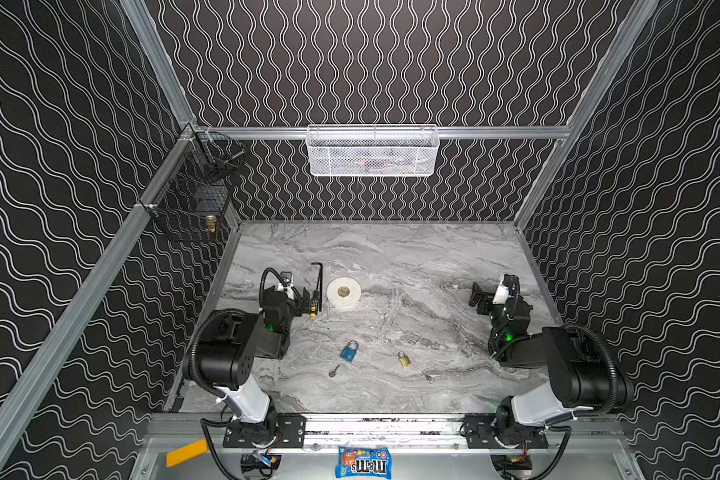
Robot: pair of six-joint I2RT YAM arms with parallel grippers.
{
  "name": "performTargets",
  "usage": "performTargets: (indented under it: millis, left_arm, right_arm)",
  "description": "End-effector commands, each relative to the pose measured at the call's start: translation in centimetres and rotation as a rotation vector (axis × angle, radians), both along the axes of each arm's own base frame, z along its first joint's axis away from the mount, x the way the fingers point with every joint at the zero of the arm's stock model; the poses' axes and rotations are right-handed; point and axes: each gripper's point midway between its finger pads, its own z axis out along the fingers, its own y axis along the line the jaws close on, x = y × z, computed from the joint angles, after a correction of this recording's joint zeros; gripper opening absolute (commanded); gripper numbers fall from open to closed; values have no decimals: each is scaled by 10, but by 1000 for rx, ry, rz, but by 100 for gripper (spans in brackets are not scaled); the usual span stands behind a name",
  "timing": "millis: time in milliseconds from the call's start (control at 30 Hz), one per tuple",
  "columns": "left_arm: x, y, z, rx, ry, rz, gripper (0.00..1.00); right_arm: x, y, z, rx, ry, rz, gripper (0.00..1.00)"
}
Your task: Unlock with the key
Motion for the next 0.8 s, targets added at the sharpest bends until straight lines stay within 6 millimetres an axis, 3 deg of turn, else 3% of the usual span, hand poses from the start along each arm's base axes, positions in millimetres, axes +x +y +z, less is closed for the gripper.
performTargets:
  millis: [0,767]
  left_arm:
    - [4,0,8,14,-29,-8,99]
    - [5,0,7,0,-23,-20,99]
  right_arm:
    - [2,1,12,-10,-49,9,99]
    - [3,2,12,-11,-48,11,99]
